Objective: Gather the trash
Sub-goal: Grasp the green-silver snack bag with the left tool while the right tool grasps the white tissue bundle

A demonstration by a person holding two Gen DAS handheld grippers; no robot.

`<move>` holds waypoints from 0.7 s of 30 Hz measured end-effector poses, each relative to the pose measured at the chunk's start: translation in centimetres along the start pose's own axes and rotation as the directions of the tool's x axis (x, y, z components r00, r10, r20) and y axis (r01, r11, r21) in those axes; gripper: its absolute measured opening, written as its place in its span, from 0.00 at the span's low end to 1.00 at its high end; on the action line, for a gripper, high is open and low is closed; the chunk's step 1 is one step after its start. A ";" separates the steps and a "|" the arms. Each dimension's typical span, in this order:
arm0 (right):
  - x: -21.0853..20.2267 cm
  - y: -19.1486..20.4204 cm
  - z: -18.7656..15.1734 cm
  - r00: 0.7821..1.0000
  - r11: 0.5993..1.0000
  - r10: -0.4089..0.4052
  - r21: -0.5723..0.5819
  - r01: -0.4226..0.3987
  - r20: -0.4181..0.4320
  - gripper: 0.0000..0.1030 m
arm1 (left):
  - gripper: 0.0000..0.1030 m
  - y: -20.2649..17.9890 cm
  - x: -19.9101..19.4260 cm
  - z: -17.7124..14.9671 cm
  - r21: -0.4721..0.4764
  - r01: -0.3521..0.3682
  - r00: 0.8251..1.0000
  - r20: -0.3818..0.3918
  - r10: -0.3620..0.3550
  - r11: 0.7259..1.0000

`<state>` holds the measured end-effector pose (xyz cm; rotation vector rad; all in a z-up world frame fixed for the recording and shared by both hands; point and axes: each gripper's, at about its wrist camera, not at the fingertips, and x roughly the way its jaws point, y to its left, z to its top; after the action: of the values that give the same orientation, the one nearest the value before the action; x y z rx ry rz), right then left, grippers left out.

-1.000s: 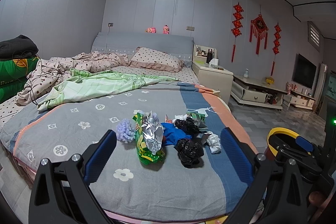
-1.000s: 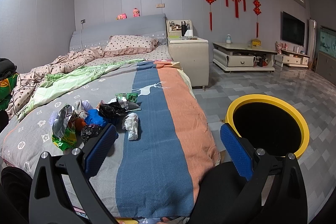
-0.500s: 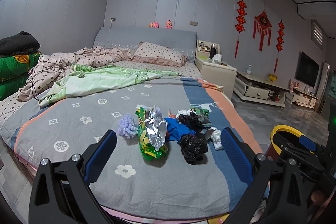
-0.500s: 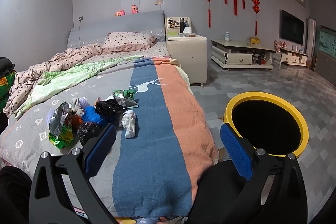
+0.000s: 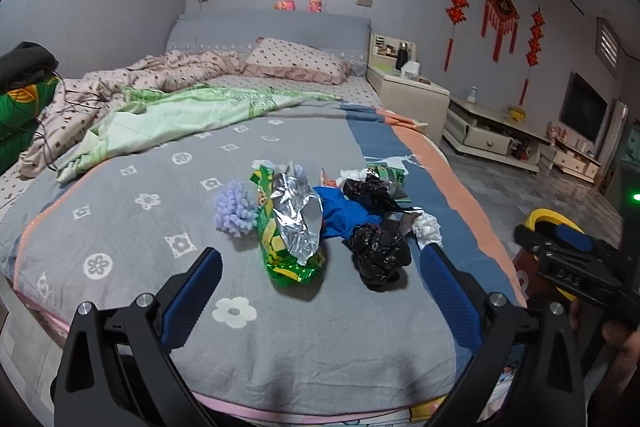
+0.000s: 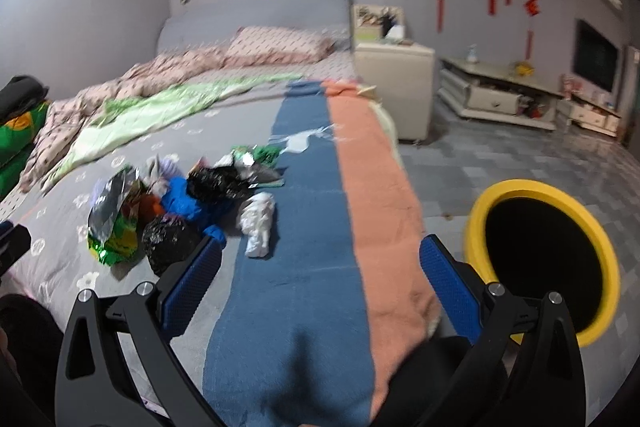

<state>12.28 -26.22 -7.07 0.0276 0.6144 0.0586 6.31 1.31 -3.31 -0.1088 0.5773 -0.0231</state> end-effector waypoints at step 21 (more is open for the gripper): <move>11.0 2.2 2.5 0.963 0.980 0.155 -0.085 -0.178 -0.221 0.92 | 0.93 4.4 9.7 3.0 0.029 -0.137 0.964 -0.225 0.140 0.990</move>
<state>22.59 -23.32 -11.25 -0.0280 0.8222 0.2596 16.06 5.49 -6.60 -0.0524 0.8123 0.0977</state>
